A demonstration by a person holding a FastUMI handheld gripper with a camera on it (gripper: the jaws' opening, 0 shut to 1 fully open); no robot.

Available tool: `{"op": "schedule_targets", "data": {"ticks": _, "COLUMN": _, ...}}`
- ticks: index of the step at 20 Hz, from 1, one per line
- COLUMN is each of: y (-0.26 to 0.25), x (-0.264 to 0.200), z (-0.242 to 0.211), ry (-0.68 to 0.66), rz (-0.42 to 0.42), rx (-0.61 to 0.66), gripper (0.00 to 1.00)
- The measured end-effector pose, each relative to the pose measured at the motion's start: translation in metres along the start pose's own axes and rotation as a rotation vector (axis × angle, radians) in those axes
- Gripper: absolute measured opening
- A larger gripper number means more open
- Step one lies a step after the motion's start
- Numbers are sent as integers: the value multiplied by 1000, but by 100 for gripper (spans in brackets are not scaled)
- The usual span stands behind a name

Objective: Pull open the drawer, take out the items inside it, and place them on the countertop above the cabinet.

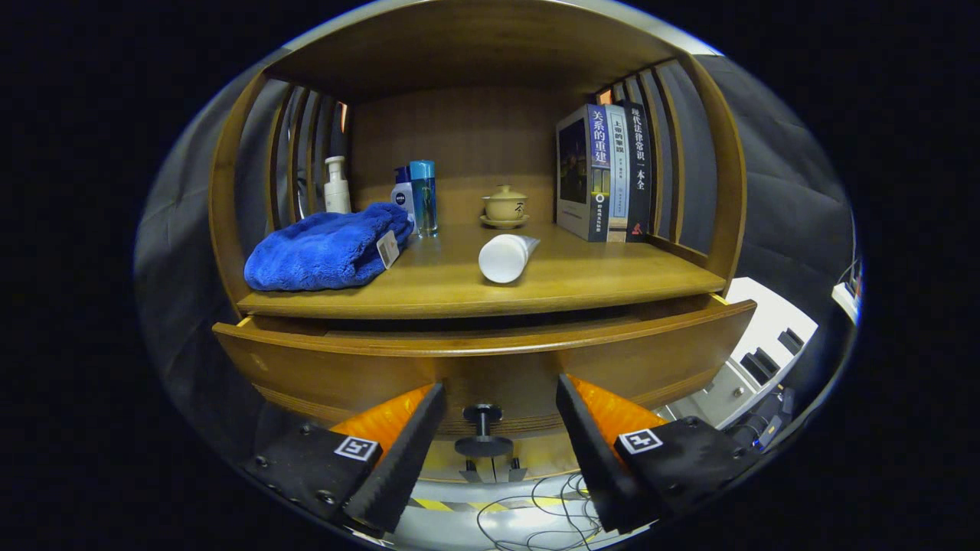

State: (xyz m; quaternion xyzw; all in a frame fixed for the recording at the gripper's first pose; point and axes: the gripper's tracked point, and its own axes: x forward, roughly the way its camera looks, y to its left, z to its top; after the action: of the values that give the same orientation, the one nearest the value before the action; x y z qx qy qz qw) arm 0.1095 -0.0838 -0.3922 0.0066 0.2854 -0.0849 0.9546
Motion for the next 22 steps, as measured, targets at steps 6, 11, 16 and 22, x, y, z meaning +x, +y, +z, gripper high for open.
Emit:
{"op": "schedule_targets", "data": {"ticks": 6, "y": 8, "x": 23, "z": 10, "ry": 8, "rz": 9, "rx": 0, "gripper": 98}}
{"op": "schedule_targets", "data": {"ticks": 11, "y": 20, "x": 23, "z": -1, "ry": 22, "rz": 28, "rx": 21, "gripper": 99}}
{"op": "schedule_targets", "data": {"ticks": 16, "y": 30, "x": -13, "z": 62, "ry": -73, "rz": 44, "rx": 26, "gripper": 99}}
{"op": "schedule_targets", "data": {"ticks": 22, "y": 16, "x": -81, "z": 193, "ry": -242, "rz": 26, "rx": 10, "gripper": 99}}
